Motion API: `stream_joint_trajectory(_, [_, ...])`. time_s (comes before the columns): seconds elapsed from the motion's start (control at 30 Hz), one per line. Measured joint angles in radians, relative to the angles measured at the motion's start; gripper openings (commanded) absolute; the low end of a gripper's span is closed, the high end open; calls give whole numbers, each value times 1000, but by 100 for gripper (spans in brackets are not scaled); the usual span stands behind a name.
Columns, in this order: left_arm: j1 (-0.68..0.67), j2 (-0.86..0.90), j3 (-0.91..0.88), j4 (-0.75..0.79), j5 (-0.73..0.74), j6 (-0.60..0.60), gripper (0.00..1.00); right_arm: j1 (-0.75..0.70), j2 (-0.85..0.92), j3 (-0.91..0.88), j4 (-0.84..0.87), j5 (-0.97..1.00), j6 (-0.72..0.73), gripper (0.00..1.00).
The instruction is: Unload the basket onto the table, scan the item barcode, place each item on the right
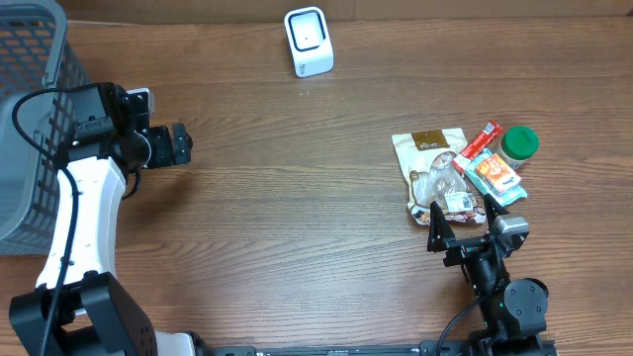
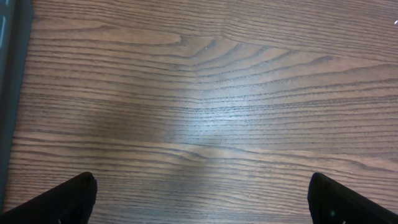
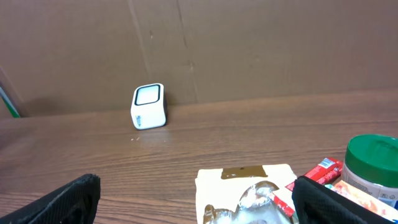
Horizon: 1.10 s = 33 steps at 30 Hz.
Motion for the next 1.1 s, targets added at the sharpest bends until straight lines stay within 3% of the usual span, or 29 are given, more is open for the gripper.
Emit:
stream_joint_trajectory(0.3, [0,0,0,0,0,0,100,0,0,0,19,4,-18,100])
stream_joint_trajectory(0.63, [0,0,0,0,0,0,99,0,0,0,-2,3,-198,100])
stream_joint_trajectory(1.1, [0,0,0,0,0,0,100,0,0,0,-2,3,-230,100])
